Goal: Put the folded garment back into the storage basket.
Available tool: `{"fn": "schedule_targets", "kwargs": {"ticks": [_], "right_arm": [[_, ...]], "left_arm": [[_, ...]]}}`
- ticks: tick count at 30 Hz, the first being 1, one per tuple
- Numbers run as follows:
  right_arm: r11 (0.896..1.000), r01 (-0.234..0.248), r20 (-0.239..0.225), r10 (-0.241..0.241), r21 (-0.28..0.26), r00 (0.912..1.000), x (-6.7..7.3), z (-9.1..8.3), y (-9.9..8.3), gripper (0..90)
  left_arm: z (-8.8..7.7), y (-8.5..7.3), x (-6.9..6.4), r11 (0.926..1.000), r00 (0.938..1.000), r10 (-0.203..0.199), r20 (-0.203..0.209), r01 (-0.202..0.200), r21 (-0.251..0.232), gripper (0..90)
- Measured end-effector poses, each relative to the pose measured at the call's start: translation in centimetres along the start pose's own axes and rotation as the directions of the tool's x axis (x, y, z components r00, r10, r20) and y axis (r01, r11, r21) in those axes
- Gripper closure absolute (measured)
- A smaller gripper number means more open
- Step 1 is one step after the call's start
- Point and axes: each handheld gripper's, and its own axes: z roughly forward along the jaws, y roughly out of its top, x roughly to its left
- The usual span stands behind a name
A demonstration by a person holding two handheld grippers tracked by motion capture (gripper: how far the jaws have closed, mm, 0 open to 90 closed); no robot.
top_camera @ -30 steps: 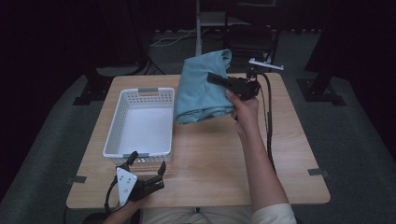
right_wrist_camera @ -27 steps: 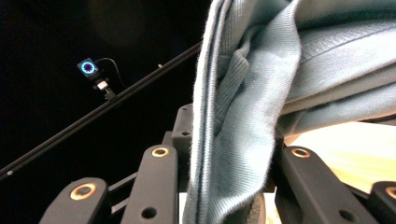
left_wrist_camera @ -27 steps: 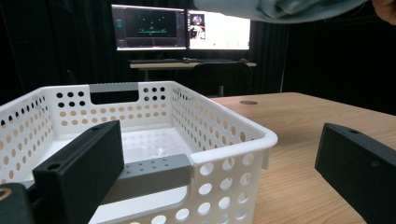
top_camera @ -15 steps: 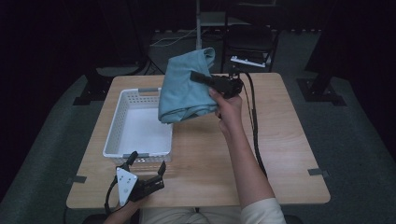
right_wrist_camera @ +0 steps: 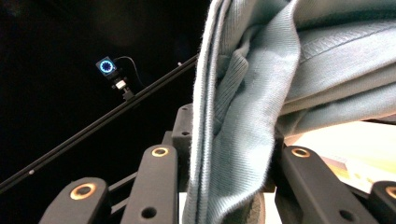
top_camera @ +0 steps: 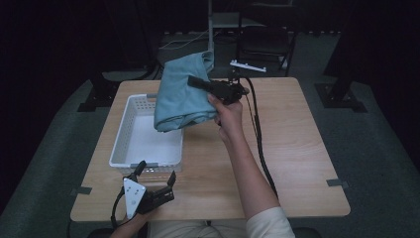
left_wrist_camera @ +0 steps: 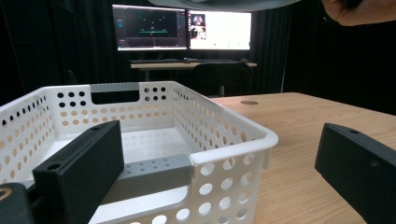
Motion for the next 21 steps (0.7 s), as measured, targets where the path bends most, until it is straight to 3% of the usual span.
{"fn": "schedule_targets", "kwargs": {"ticks": [11,21], "right_arm": [[0.999,-0.033,-0.054,0.034,0.004,0.998,-0.3,2.7,-1.0,69.9],[0.999,-0.022,-0.069,0.024,0.035,0.9973,0.3,5.5,-1.4,69.8]], "left_arm": [[0.0,0.0,0.0,1.0,1.0,0.001,-0.001,-0.001,0.001,2.6],[0.0,0.0,0.0,1.0,0.9999,-0.001,-0.01,0.001,-0.002,2.6]]}}
